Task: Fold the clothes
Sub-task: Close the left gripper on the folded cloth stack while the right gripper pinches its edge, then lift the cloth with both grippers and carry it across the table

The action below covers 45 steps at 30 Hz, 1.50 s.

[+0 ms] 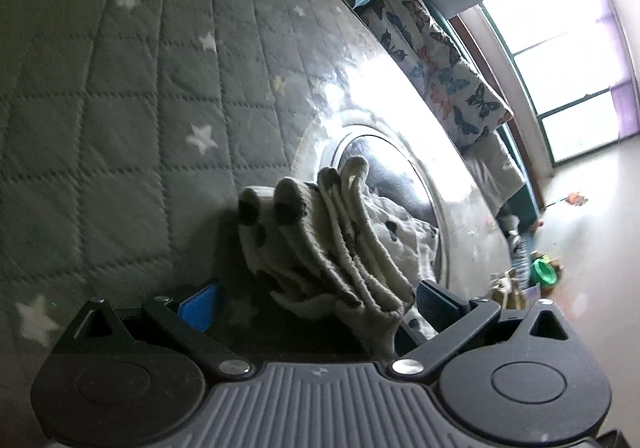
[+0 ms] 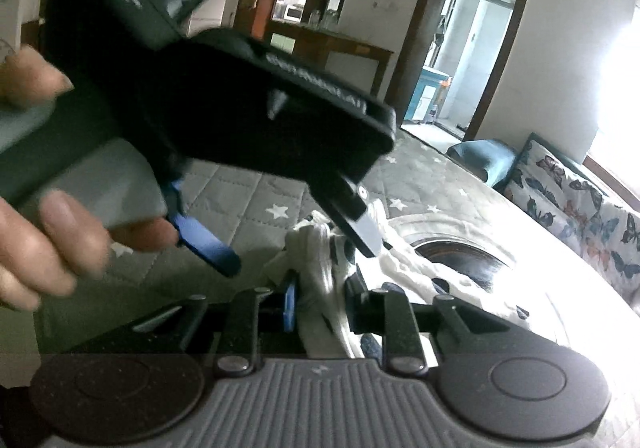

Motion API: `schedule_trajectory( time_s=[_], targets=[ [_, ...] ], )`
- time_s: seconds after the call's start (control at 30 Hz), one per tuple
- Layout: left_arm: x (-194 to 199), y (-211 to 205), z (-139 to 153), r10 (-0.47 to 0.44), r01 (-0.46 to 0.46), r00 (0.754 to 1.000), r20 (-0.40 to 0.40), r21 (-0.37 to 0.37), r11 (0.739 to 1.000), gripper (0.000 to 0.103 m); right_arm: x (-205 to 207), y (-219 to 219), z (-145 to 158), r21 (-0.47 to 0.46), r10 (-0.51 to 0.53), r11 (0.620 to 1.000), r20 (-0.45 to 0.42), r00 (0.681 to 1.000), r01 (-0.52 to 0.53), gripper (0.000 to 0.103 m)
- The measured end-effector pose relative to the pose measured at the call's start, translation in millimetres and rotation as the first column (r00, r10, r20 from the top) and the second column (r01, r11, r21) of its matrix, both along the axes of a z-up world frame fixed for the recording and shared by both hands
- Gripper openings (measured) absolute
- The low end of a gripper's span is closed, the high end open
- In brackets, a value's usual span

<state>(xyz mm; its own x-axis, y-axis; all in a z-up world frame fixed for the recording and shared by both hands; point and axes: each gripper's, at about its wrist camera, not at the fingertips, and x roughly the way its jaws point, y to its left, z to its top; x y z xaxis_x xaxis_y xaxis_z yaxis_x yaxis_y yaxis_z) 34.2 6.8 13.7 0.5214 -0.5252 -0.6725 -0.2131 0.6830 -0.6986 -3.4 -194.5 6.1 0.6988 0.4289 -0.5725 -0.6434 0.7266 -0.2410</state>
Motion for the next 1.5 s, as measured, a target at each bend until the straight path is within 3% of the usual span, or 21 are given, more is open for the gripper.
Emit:
schedule_trajectory(
  time_s=[0.23,0.37,0.43,0.5,0.7,0.87,1.03,1.27,1.5],
  targets=[
    [10.1,-11.7,-5.1,-0.02,0.02,1.0,0.005,-0.05,0.999,0.099,-11.7,-9.6,12.8,0.046,0.002,0.999,0.002,1.0,-0.002,0.022],
    [12.9,-15.6,-10.6,-0.025,0.024,1.0,-0.01,-0.065,0.998,0.078,-11.7,-18.9,15.7,0.063,0.006,0.998,0.005,1.0,-0.006,0.022],
    [12.1,-15.9,-14.0,-0.019,0.018,1.0,-0.015,-0.07,0.997,0.073,-10.6,-23.1,15.9,0.074,0.008,0.997,-0.001,1.0,-0.008,0.022],
    [12.3,-10.7,-17.9,0.0,-0.002,0.999,-0.032,-0.081,0.997,0.055,-8.3,-27.3,14.5,0.079,0.01,0.997,-0.006,1.0,-0.009,0.022],
    [14.2,-0.4,-22.2,0.013,-0.016,0.999,-0.043,-0.076,0.997,0.037,-4.3,-39.6,11.2,0.085,0.016,0.996,-0.034,0.999,-0.014,0.029],
    [11.0,-0.6,-22.8,0.01,-0.012,0.999,-0.044,-0.051,0.999,0.034,0.7,-66.9,21.0,0.143,-0.025,0.989,-0.092,0.995,0.038,0.03],
    [7.3,-8.6,-17.5,-0.002,0.002,1.0,-0.03,-0.004,1.0,0.034,25.3,-113.7,29.7,0.16,-0.152,0.972,-0.135,0.979,0.173,0.033],
    [6.6,-21.5,-6.4,-0.021,0.022,1.0,-0.009,0.074,0.997,0.034,77.7,-180.3,13.5,0.17,-0.35,0.905,-0.223,0.91,0.389,0.034],
    [6.3,-38.5,3.1,-0.04,0.037,0.999,0.02,0.152,0.988,0.034,101.3,-204.6,-13.3,0.221,-0.395,0.847,-0.349,0.85,0.484,0.034]
  ],
)
